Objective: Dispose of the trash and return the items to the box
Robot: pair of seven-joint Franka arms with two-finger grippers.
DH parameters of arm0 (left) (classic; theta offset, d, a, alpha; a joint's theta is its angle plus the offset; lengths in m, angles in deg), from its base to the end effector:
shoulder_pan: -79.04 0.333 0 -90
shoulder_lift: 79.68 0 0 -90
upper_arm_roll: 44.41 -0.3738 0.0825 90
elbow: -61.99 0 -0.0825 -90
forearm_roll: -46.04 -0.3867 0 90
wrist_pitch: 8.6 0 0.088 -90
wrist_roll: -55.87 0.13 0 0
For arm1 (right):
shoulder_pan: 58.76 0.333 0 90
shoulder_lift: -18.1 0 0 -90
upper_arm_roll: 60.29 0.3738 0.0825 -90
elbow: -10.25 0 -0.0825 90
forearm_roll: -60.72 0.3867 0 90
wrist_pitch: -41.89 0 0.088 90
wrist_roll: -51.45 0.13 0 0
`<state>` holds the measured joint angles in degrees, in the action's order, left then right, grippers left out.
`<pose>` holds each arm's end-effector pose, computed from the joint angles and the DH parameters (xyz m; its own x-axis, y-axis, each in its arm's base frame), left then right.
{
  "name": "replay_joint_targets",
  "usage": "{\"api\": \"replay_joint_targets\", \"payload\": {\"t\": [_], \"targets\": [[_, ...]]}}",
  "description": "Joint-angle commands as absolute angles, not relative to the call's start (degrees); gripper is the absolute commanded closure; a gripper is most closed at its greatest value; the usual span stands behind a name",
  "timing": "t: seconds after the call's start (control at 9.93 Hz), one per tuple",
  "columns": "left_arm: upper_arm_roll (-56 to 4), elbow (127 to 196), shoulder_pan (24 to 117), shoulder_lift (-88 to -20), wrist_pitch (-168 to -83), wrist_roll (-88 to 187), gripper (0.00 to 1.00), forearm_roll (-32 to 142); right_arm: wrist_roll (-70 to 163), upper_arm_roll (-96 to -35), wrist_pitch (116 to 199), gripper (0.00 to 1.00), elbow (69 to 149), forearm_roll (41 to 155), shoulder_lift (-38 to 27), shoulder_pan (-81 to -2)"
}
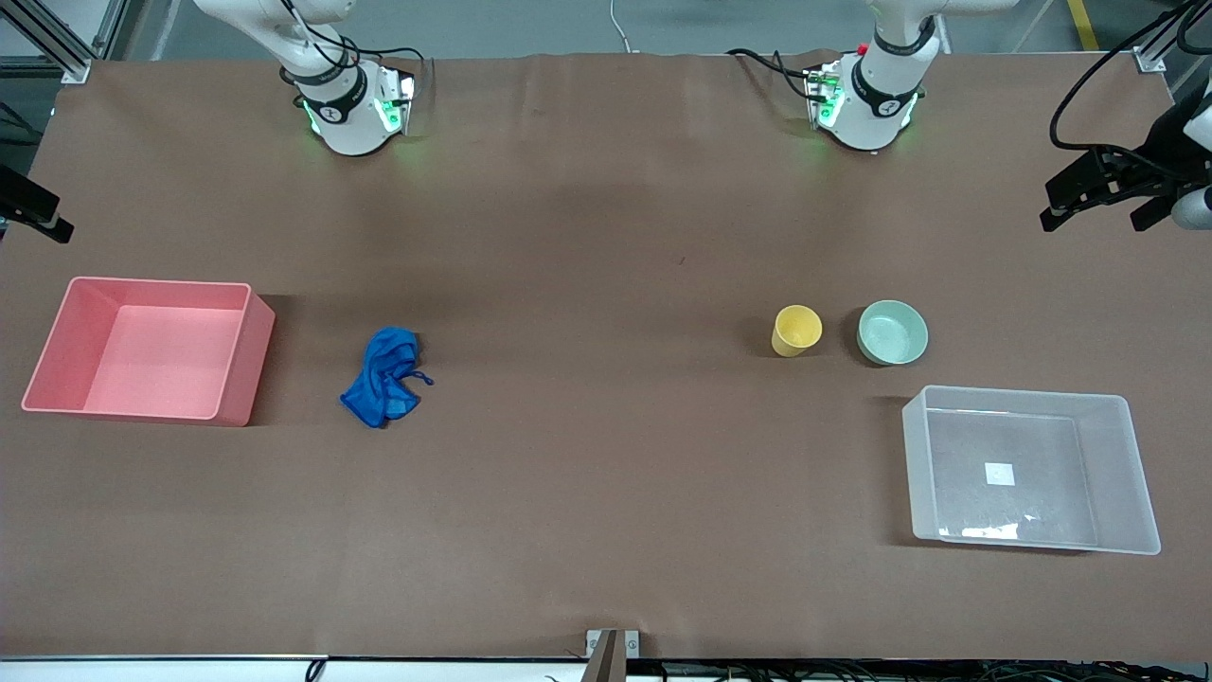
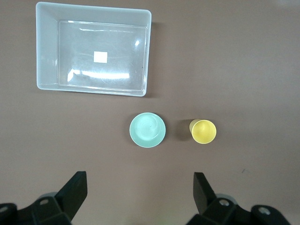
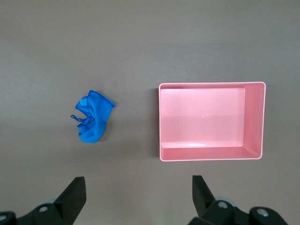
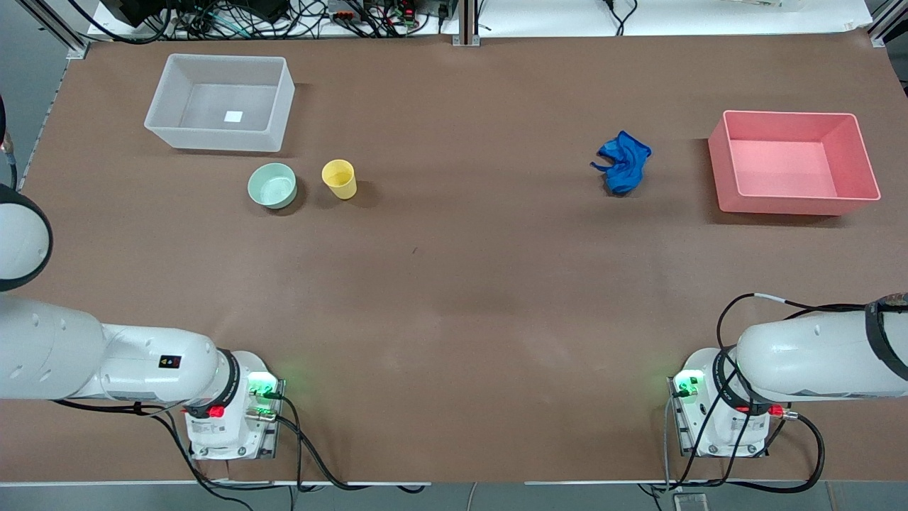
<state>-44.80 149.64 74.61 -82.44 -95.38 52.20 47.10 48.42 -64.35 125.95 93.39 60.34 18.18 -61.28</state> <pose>0.5330 -0.0400 0.6999 0.9995 -0.0075 0.0317 -0.0081 -0.9998 0.0208 0.5424 -0.0635 0.7071 0.9979 -0.0626 0.0171 -0.0627 -0.9980 0.0074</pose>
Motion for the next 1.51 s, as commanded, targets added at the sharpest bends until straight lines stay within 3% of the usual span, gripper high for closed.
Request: {"api": "replay_joint_targets", "payload": {"t": [0.0, 0.4, 0.71, 1.01, 1.41], "targets": [[-44.59, 151.73, 74.46, -82.49, -95.17, 52.36, 0.0, 45.96, 47.75, -63.63, 125.22, 0.0, 93.66, 60.89, 18.54, -62.19], [-44.76, 150.76, 74.46, -82.49, -92.29, 52.44, 0.0, 46.83, 48.02, -63.54, 124.68, 0.0, 93.57, 61.33, 18.54, -62.1], [-45.12, 160.91, 74.64, -83.1, -102.07, 52.88, 0.0, 46.75, 58.41, -58.12, 129.22, 0.0, 97.84, 61.33, 15.74, -58.68], [-46.78, 178.65, 74.56, -84.51, -119.71, 52.88, 0.0, 46.39, 70.13, -48.19, 151.59, 0.0, 115.22, 59.67, 12.5, -58.33], [-47.05, 193.62, 74.64, -80.39, -140.31, 52.88, 0.01, 46.4, 72.01, -47.55, 178.66, 0.0, 130.63, 53.16, 0.83, -58.23]]}}
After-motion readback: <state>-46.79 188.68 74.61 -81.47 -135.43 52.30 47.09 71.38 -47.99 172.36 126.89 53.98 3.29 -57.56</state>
